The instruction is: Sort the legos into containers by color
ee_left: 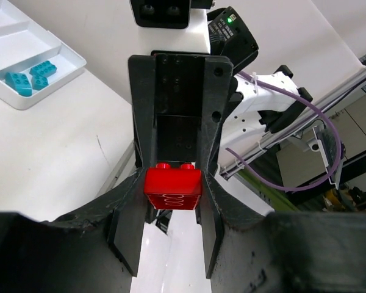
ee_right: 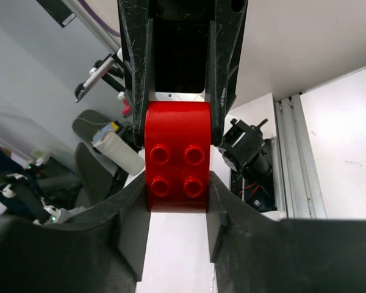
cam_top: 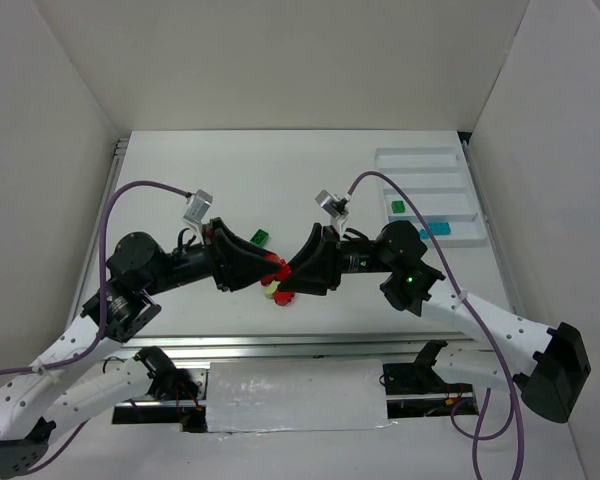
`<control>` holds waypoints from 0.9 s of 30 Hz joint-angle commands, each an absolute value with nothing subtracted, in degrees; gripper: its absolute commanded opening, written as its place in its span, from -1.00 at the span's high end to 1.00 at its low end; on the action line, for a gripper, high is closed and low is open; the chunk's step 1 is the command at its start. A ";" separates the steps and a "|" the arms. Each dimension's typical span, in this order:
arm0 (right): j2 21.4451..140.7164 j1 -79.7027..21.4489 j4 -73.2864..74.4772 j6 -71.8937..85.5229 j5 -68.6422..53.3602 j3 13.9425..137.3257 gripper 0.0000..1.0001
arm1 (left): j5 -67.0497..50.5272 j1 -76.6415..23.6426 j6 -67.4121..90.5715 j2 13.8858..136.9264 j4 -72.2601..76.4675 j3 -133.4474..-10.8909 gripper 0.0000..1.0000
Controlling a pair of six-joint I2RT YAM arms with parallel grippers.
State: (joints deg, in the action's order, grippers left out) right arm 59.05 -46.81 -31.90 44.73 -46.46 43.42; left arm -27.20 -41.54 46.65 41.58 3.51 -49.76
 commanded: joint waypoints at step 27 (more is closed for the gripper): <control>97.59 -3.26 19.50 50.71 2.11 78.55 1.00 | 34.98 -41.84 29.53 31.30 -37.44 -50.81 -0.99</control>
